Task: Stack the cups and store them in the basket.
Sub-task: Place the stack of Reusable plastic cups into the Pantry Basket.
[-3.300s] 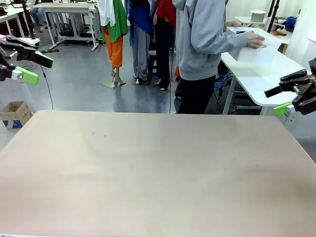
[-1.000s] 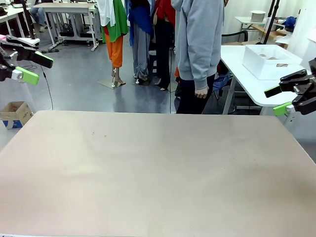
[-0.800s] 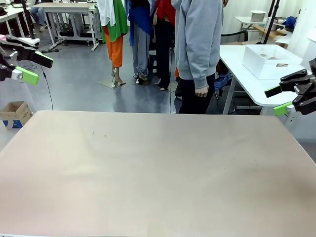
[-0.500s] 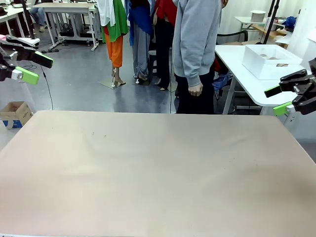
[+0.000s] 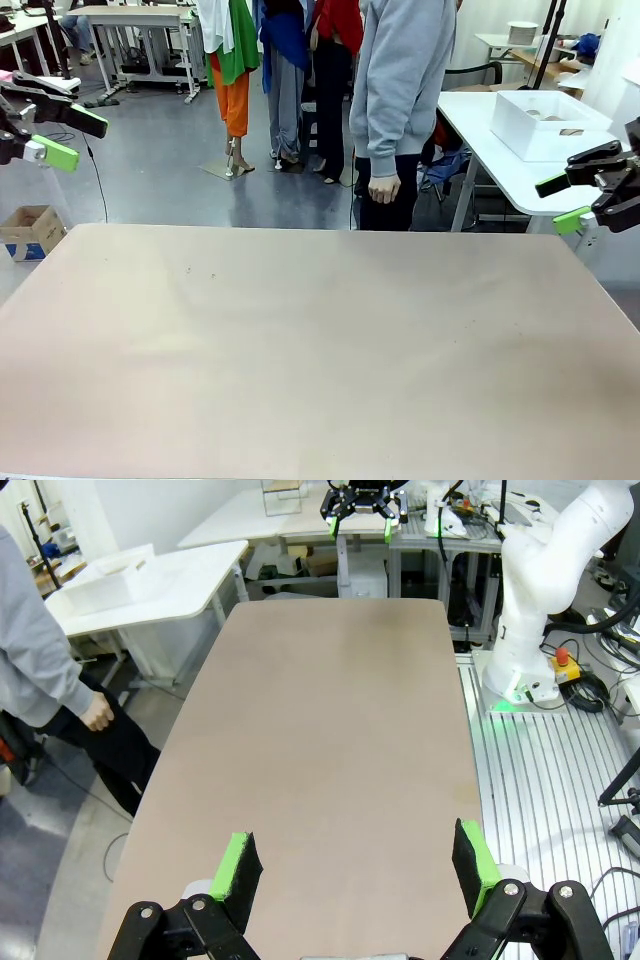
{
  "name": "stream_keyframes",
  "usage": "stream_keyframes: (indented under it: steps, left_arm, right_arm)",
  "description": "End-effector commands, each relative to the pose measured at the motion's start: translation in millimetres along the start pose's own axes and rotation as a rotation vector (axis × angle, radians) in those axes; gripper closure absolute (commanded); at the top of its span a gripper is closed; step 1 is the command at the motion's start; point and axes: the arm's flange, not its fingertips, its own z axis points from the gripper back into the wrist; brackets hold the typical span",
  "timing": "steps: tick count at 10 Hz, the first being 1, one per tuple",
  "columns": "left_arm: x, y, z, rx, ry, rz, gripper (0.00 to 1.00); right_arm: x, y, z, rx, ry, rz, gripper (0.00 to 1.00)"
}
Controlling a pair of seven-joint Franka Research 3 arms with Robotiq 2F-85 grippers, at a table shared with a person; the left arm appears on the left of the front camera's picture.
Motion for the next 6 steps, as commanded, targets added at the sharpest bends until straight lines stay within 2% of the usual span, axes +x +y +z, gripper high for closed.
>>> stream_keyframes:
  steps: [1, 6]
  left_arm:
    - [2.2, 1.4, 0.7, -0.004, -0.023, -0.005, 0.0]
    - [2.2, 1.4, 0.7, -0.004, -0.023, -0.005, 0.0]
  right_arm:
    - [1.7, 1.2, -0.4, -0.003, -0.019, -0.017, 0.0]
    - [1.7, 1.2, -0.4, -0.003, -0.019, -0.017, 0.0]
